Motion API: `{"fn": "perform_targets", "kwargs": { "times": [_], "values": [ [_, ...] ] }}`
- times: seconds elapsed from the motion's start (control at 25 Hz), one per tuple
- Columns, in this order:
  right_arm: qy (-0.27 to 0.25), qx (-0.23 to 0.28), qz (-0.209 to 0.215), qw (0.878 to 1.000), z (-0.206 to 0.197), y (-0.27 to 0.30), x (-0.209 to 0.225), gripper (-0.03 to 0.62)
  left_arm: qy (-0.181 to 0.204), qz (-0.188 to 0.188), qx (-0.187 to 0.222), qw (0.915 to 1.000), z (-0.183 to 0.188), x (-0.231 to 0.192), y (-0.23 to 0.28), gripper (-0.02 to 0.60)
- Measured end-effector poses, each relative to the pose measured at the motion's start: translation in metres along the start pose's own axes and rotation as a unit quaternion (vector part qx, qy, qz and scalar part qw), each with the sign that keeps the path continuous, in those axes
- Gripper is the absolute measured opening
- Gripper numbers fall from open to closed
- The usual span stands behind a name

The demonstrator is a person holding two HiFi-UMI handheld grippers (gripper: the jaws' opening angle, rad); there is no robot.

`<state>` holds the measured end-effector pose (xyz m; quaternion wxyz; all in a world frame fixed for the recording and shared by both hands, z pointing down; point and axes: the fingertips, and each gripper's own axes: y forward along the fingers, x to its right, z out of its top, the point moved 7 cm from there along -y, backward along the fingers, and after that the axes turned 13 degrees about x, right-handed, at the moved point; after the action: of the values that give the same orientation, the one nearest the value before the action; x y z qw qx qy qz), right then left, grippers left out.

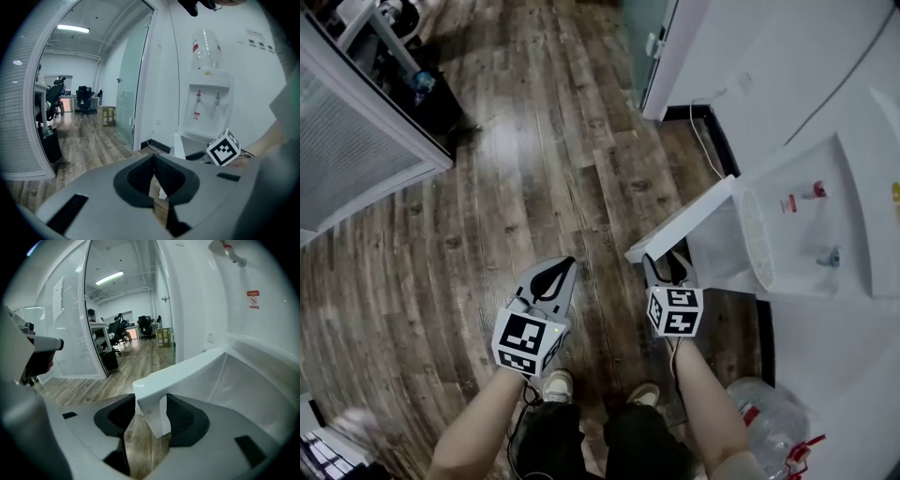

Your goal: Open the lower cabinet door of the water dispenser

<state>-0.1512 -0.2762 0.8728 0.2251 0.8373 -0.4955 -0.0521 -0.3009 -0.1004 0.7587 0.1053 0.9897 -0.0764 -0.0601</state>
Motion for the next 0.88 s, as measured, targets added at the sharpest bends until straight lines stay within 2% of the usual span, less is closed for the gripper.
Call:
{"fn": "perform_targets", "kwargs": {
  "times": [0.16, 0.36, 0.6, 0.88],
  "values": [
    [0.015, -0.003, 0.029, 0.999, 0.016, 0.025, -0.007, 0.215, -0.003, 0.015, 0.004, 0.9999, -0.002, -0.014, -0.006, 0.006],
    [-0.015, -0.016, 0.048, 0.999, 0.025, 0.023, -0.013, 0.207, -0.006, 0.019, 0.009, 0.9998, 0.004, -0.021, -0.012, 0.005],
    [0.044, -0.010, 0.042, 0.998, 0.054, -0.035, -0.014, 0.118, -0.006, 0.001, 0.003, 1.0000, 0.038, -0.001, -0.015, 0.005],
    [0.051, 0.015, 0.033, 0.998, 0.119, -0.116, -0.019, 0.058, 0.010, -0.024, -0.010, 0.9996, 0.099, 0.030, -0.031, 0.006]
  ]
}}
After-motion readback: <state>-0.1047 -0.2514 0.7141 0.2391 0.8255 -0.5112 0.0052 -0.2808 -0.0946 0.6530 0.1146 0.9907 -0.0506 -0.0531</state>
